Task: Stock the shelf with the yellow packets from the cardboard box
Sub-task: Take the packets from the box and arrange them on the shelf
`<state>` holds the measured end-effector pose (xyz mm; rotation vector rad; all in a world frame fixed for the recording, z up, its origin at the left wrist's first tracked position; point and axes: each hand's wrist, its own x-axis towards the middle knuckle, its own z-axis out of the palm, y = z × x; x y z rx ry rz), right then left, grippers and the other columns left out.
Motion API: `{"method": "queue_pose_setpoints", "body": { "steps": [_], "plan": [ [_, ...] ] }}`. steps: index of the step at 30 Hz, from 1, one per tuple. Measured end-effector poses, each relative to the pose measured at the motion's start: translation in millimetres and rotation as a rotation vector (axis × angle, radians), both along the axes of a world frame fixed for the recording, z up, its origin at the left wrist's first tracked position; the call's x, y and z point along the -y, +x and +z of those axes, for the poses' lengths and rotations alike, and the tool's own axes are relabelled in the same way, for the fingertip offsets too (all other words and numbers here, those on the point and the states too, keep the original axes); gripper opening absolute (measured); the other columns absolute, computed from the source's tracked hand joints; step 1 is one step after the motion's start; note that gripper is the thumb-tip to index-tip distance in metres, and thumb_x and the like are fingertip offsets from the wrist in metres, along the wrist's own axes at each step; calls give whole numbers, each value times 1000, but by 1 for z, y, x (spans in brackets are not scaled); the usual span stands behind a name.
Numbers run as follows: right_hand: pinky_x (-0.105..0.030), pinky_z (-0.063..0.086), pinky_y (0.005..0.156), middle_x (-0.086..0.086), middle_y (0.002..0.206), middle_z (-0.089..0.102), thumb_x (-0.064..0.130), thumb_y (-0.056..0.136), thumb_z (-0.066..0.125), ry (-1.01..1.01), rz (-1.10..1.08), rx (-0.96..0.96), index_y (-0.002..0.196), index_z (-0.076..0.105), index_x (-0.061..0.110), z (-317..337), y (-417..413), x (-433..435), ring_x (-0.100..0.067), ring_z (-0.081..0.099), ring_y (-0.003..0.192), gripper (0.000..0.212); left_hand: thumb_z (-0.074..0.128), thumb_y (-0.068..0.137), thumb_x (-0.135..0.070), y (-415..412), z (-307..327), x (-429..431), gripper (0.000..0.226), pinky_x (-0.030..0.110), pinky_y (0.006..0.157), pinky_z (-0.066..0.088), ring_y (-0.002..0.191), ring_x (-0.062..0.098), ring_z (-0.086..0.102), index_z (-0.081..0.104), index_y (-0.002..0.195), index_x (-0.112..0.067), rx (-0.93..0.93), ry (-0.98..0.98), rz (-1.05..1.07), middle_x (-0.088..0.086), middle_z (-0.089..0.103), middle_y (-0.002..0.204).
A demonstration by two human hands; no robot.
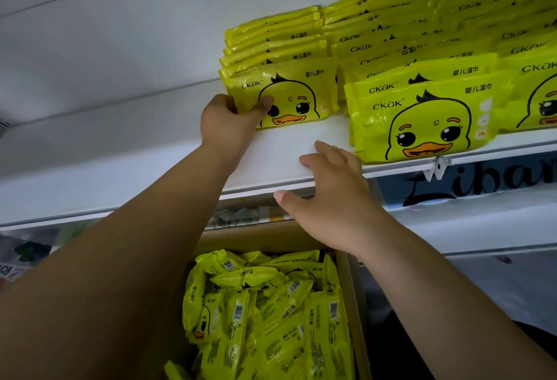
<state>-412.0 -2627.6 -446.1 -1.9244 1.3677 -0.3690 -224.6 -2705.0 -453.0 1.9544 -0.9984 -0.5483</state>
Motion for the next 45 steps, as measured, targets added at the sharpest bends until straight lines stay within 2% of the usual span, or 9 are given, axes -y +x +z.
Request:
{"method": "queue_pose_setpoints", "body": {
  "steps": [5,8,11,15,18,26,33,39,45],
  "plan": [
    [-31,15,119,10,164,16,49,93,61,-7,-16,67,150,39,26,-2,-4,0,-6,3,150,65,81,84,-49,4,3,-15,49,20,60,41,78,12,55,61,108,-11,2,6,12,-2,59,93],
    [-9,17,102,15,143,39,38,92,68,-22,-124,253,143,49,27,-3,-6,-8,-6,20,145,55,78,87,-45,6,5,-39,49,16,66,42,85,9,57,58,118,-14,-11,-15,41,-2,60,102],
    [8,17,87,23,119,41,31,90,72,-107,-186,362,133,58,26,-3,-3,-26,-2,34,133,45,79,88,-42,8,1,-82,54,20,76,48,92,11,59,56,128,-14,45,-75,92,-3,60,109],
    [-14,36,99,33,108,45,32,87,75,-85,-114,380,124,63,33,-13,10,-58,-1,46,119,39,77,89,-41,16,-14,-163,52,29,90,48,106,12,58,55,129,-17,167,-38,74,-1,59,119],
    [-29,45,100,21,117,57,34,86,77,11,-18,350,122,65,32,-28,28,-80,-4,53,113,38,75,89,-43,36,-25,-223,56,38,102,45,121,18,53,54,133,-16,282,89,80,2,56,128],
    [-23,40,91,2,128,65,38,83,80,180,228,5,121,68,21,-100,94,-104,-16,56,122,43,63,86,-66,104,-67,-343,89,52,110,37,134,38,43,42,145,-2,511,429,129,18,48,145],
    [-33,44,98,-9,133,63,36,84,80,174,152,-116,130,61,11,-158,120,-97,-26,57,125,56,66,86,-65,138,-92,-363,85,47,91,53,119,37,62,29,152,-26,250,460,63,9,61,137],
    [-39,49,95,-7,129,64,29,77,86,177,144,-131,129,53,14,-192,154,-90,-27,59,120,63,65,89,-62,150,-98,-367,77,48,92,53,118,35,62,34,148,-24,160,383,38,8,65,130],
    [-42,48,83,-8,110,65,37,66,90,-69,188,-300,114,59,17,-228,159,-91,-32,51,108,61,62,89,-65,154,-106,-365,78,47,87,54,115,33,62,35,147,-21,174,363,24,6,63,130]
  ]
}}
